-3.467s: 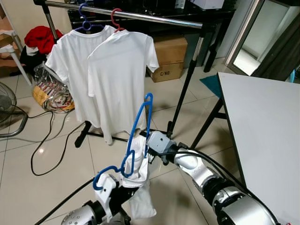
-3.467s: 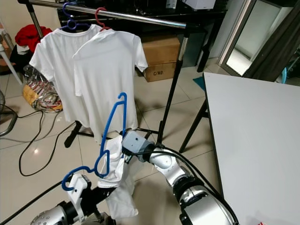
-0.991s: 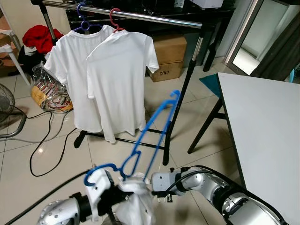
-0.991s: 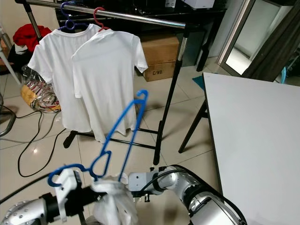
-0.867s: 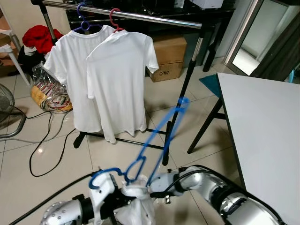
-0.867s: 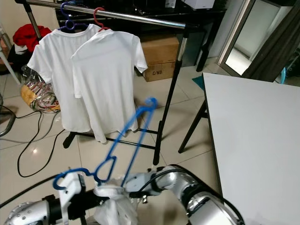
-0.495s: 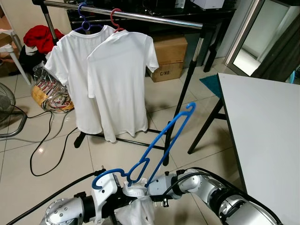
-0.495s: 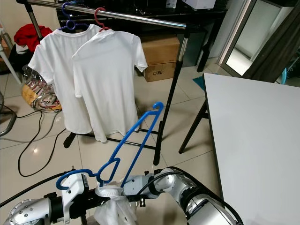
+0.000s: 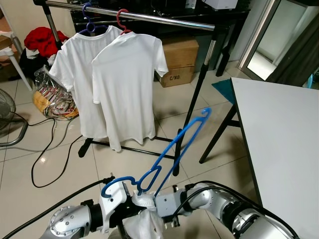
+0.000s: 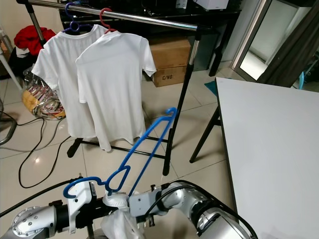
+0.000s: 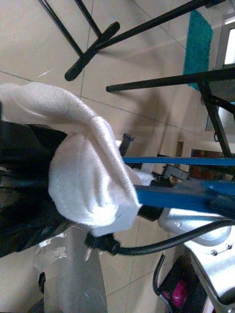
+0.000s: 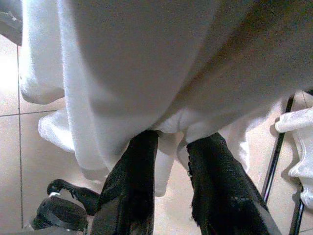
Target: Hang hanger
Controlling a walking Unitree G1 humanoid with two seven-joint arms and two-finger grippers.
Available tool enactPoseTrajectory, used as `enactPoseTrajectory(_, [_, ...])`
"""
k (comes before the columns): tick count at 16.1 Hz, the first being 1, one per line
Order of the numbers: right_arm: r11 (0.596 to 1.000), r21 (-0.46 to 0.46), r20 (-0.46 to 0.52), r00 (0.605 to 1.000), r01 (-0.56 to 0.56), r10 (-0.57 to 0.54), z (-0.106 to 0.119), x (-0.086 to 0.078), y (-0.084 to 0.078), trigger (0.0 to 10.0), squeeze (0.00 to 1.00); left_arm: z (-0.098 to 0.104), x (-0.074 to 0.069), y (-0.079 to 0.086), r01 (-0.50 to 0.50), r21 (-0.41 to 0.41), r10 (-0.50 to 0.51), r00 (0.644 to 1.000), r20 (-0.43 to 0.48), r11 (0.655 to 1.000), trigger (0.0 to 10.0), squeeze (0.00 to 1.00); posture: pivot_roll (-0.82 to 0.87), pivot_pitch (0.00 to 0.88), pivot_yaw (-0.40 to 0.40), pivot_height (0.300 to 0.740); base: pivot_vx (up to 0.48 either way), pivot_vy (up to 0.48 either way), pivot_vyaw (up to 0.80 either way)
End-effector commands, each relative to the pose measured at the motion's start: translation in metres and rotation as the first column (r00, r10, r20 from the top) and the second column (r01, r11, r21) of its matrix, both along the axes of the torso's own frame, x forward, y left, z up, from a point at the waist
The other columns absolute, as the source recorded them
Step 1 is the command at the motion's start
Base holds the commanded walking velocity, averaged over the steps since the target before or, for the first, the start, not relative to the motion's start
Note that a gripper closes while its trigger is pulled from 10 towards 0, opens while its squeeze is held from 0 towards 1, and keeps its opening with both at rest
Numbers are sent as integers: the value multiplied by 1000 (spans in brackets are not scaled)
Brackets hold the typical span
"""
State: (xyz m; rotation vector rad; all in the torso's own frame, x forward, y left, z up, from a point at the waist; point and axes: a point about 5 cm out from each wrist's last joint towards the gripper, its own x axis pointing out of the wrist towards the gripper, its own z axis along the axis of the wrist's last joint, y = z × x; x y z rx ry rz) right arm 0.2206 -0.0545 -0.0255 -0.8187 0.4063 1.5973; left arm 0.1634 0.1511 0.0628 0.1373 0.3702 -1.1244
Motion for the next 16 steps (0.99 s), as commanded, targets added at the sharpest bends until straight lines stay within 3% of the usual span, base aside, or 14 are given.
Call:
enactPoseTrajectory(1, [1000, -8, 24, 1000, -11, 11, 0, 1, 1, 3059, 0, 0, -1, -4, 28, 5, -28, 1000, 9, 1000, 10000, 0, 167, 0, -52, 740, 0, 0, 0])
enactPoseTrajectory(5, [994, -109, 36, 999, -24, 28, -5, 3, -19, 1804, 0, 0, 0, 0, 30, 32, -31, 999, 16, 999, 10000, 0, 165, 0, -50, 740, 0, 0, 0])
enactPoseTrajectory(6, [994, -106, 39, 999, 10, -6, -3, 8, -25, 1686, 0, 1, 1, 2, 28, 36, -29, 999, 20, 999, 10000, 0, 164, 0, -50, 740, 0, 0, 0])
enactPoseTrajectory(7, [991, -101, 80, 994, 83, -76, 0, 17, -32, 39, 0, 3, 3, 4, 25, 42, -27, 999, 30, 999, 10000, 0, 162, 0, -48, 740, 0, 0, 0])
enactPoseTrajectory(9, [984, -81, 117, 982, 157, -147, 5, 26, -36, 0, 0, 6, 5, 6, 20, 45, -22, 999, 42, 999, 10000, 0, 162, 0, -49, 740, 0, 0, 0])
enactPoseTrajectory(10, [948, 6, 138, 939, 317, -315, 15, 43, -38, 4157, 0, 14, 10, 12, -7, 46, 4, 997, 72, 999, 10000, 0, 158, 0, -51, 740, 0, 0, 0])
enactPoseTrajectory(11, [934, 30, 143, 923, 356, -357, 18, 47, -39, 6549, 0, 17, 12, 15, -14, 49, 10, 997, 83, 999, 10000, 0, 158, 0, -51, 740, 0, 0, 0])
enactPoseTrajectory(12, [911, 52, 150, 899, 409, -412, 21, 53, -44, 10000, 0, 23, 15, 19, -17, 58, 11, 995, 104, 998, 10000, 0, 156, 0, -53, 740, 0, 0, 0])
enactPoseTrajectory(15, [887, 49, 162, 873, 459, -461, 22, 57, -57, 10000, 0, 35, 20, 24, 1, 87, -13, 990, 140, 996, 10000, 0, 157, 0, -56, 740, 0, 0, 0])
enactPoseTrajectory(16, [884, 7, 245, 856, 468, -456, 20, 58, -69, 10000, 0, 39, 21, 25, 24, 109, -41, 987, 155, 994, 10000, 0, 158, 0, -57, 740, 0, 0, 0])
